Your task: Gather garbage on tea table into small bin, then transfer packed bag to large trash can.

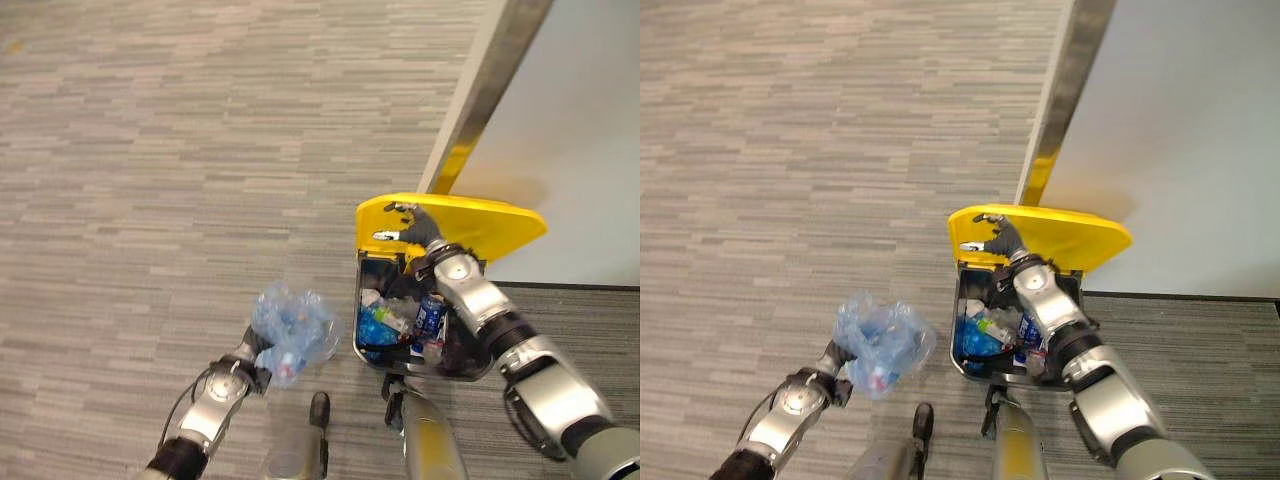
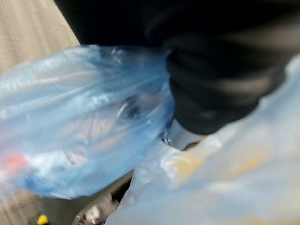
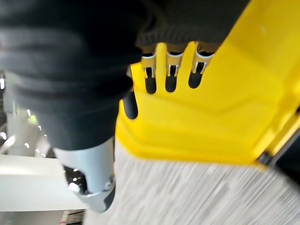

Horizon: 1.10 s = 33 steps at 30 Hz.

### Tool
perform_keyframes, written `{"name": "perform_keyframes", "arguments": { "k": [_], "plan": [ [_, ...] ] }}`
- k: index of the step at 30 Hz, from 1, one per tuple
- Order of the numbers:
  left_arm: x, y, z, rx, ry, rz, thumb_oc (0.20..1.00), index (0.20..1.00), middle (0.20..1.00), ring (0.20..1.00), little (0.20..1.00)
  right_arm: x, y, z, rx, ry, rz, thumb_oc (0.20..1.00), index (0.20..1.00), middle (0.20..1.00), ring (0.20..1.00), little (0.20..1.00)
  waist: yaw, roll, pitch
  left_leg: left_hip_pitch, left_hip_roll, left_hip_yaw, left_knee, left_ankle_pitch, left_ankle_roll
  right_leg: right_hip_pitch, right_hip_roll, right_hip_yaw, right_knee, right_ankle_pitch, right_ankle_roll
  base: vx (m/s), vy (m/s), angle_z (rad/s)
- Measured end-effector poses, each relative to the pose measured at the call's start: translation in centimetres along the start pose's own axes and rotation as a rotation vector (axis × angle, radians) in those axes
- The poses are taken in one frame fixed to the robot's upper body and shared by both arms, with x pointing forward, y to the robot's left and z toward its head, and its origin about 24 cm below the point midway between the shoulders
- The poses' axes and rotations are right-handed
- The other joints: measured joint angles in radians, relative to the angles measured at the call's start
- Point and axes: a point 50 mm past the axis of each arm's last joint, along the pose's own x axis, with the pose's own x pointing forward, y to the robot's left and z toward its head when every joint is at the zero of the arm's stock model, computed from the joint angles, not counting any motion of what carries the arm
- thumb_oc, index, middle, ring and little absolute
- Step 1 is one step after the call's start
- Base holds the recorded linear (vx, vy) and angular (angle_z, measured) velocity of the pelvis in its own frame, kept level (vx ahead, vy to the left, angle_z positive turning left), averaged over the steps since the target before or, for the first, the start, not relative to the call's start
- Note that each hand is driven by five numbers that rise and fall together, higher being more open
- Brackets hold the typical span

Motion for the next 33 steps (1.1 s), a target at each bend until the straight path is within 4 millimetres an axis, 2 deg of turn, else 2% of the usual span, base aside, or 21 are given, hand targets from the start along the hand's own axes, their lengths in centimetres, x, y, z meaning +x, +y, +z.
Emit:
{"name": "perform_keyframes", "arguments": {
  "k": [2,6,10,12,13,15,17,18,19,22,24,27,28,29,30,33],
  "plan": [
    [0.9,-0.9,1.4,0.028,-0.048,-0.064,0.2,0.2,0.2,0.2,0.2,-0.2,-0.6,-0.9,-0.032,0.034,-0.009,1.0,1.0,1.0,1.0,1.0,-0.017,-0.006,0.011,-0.003,-0.006,0.003,0.0,0.0,0.0,0.0,-0.003,0.003,-0.006,0.008,0.003,-0.04,-0.033,-0.03],
    [1.8,-2.2,4.0,0.058,-0.145,-0.149,0.2,0.2,0.2,0.2,0.2,-0.2,-0.8,-1.0,-0.049,0.039,-0.009,1.0,1.0,1.0,1.0,1.0,-0.05,-0.021,0.019,0.0,-0.011,0.008,0.0,0.0,0.001,0.002,-0.002,0.009,-0.015,0.021,0.0,-0.04,-0.007,-0.06],
    [2.7,-2.9,6.6,0.084,-0.236,-0.19,0.2,0.2,0.2,0.2,0.2,-0.3,-1.6,-1.2,-0.065,0.052,-0.026,1.0,1.0,1.0,1.0,1.0,-0.063,-0.033,0.027,0.012,-0.015,0.02,-0.001,0.0,0.002,0.005,0.002,0.022,-0.018,0.025,0.0,-0.05,0.003,-0.08],
    [3.1,-3.0,7.4,0.091,-0.263,-0.195,0.2,0.2,0.2,0.2,0.2,-0.2,-1.6,-1.0,-0.075,0.045,-0.026,1.0,1.0,1.0,1.0,1.0,-0.076,-0.042,0.031,0.016,-0.018,0.034,0.001,-0.003,0.005,0.004,0.007,0.034,-0.022,0.028,0.002,-0.06,0.013,-0.2],
    [3.7,-3.0,8.8,0.135,-0.3,-0.201,0.2,0.2,0.2,0.2,0.2,0.1,-1.8,-0.3,-0.096,0.023,-0.028,1.0,1.0,1.0,1.0,1.0,-0.082,-0.046,0.037,0.014,-0.023,0.044,-0.001,-0.002,0.008,0.001,0.001,0.045,-0.035,0.043,0.016,-0.06,0.013,-0.31],
    [4.2,-3.2,10.0,0.137,-0.335,-0.202,0.2,0.2,0.2,0.2,0.2,0.2,-2.0,0.1,-0.101,0.013,-0.037,1.0,1.0,1.0,1.0,1.0,-0.1,-0.054,0.042,0.013,-0.027,0.061,0.0,-0.004,0.011,0.001,0.003,0.061,-0.052,0.058,0.026,-0.06,0.021,-0.27],
    [5.6,-3.4,11.2,0.184,-0.348,-0.195,0.2,0.2,0.2,0.2,0.2,0.4,-2.7,0.8,-0.155,-0.002,-0.04,1.0,1.0,1.0,1.0,1.0,-0.117,-0.06,0.054,0.006,-0.04,0.085,0.012,-0.006,0.018,-0.008,0.0,0.081,-0.055,0.071,0.024,-0.04,0.002,-0.19],
    [6.2,-3.1,11.5,0.202,-0.343,-0.176,0.2,0.2,0.2,0.2,0.2,0.6,-3.0,1.6,-0.167,-0.024,-0.047,1.0,1.0,1.0,1.0,1.0,-0.119,-0.064,0.065,0.006,-0.042,0.091,0.017,-0.009,0.023,-0.01,-0.003,0.089,-0.061,0.08,0.029,-0.07,-0.007,-0.28],
    [6.7,-2.8,11.5,0.243,-0.331,-0.155,0.2,0.2,0.2,0.2,0.2,0.9,-3.3,2.7,-0.18,-0.056,-0.054,1.0,1.0,1.0,1.0,1.0,-0.15,-0.064,0.079,-0.007,-0.048,0.099,0.027,-0.013,0.029,-0.012,-0.006,0.096,-0.079,0.095,0.041,-0.05,-0.003,-0.24],
    [7.7,-2.4,11.4,0.307,-0.287,-0.14,0.2,0.2,0.2,0.2,0.2,1.1,-4.5,4.2,-0.209,-0.099,-0.082,1.0,1.0,1.0,1.0,1.0,-0.164,-0.068,0.112,-0.035,-0.055,0.117,0.053,-0.021,0.037,-0.029,-0.008,0.113,-0.095,0.115,0.041,-0.05,-0.003,-0.15],
    [8.5,-2.5,10.8,0.353,-0.236,-0.147,0.2,0.2,0.2,0.2,0.2,1.3,-5.5,6.8,-0.268,-0.166,-0.1,1.0,1.0,1.0,1.0,1.0,-0.185,-0.064,0.135,-0.102,-0.062,0.133,0.094,-0.032,0.044,-0.079,-0.009,0.124,-0.104,0.133,0.042,-0.03,0.007,-0.11],
    [8.8,-2.2,10.4,0.372,-0.198,-0.133,0.2,0.2,0.2,0.2,0.2,1.5,-5.6,9.7,-0.285,-0.256,-0.113,1.0,1.0,1.0,1.0,1.0,-0.199,-0.064,0.172,-0.141,-0.064,0.151,0.114,-0.04,0.044,-0.109,-0.008,0.141,-0.122,0.155,0.039,-0.02,0.0,-0.18],
    [9.2,-2.3,10.7,0.415,-0.193,-0.134,0.2,0.2,0.2,0.2,0.2,1.5,-5.9,11.3,-0.295,-0.303,-0.125,1.0,1.0,1.0,1.0,1.0,-0.206,-0.062,0.197,-0.162,-0.066,0.155,0.126,-0.043,0.044,-0.123,-0.007,0.143,-0.129,0.165,0.029,-0.02,0.016,-0.09],
    [9.4,-2.5,10.7,0.438,-0.18,-0.136,0.464,0.464,0.464,0.464,0.464,1.6,-5.9,11.9,-0.308,-0.318,-0.126,1.0,1.0,1.0,1.0,1.0,-0.21,-0.059,0.205,-0.174,-0.064,0.164,0.131,-0.046,0.044,-0.129,-0.004,0.143,-0.138,0.169,0.024,-0.02,0.01,-0.08],
    [9.7,-2.5,10.5,0.462,-0.164,-0.133,1.0,1.0,1.0,1.0,1.0,1.7,-5.7,12.3,-0.32,-0.328,-0.119,1.0,1.0,1.0,1.0,1.0,-0.211,-0.059,0.205,-0.182,-0.061,0.169,0.135,-0.049,0.043,-0.134,-0.002,0.144,-0.145,0.176,0.021,0.02,0.01,-0.07],
    [10.3,-2.4,10.7,0.527,-0.138,-0.103,1.0,1.0,1.0,1.0,1.0,1.6,-5.4,13.2,-0.318,-0.368,-0.116,1.0,1.0,1.0,1.0,1.0,-0.219,-0.054,0.208,-0.197,-0.058,0.172,0.138,-0.054,0.041,-0.144,0.002,0.144,-0.156,0.192,0.002,0.02,0.012,-0.06]
  ]
}}
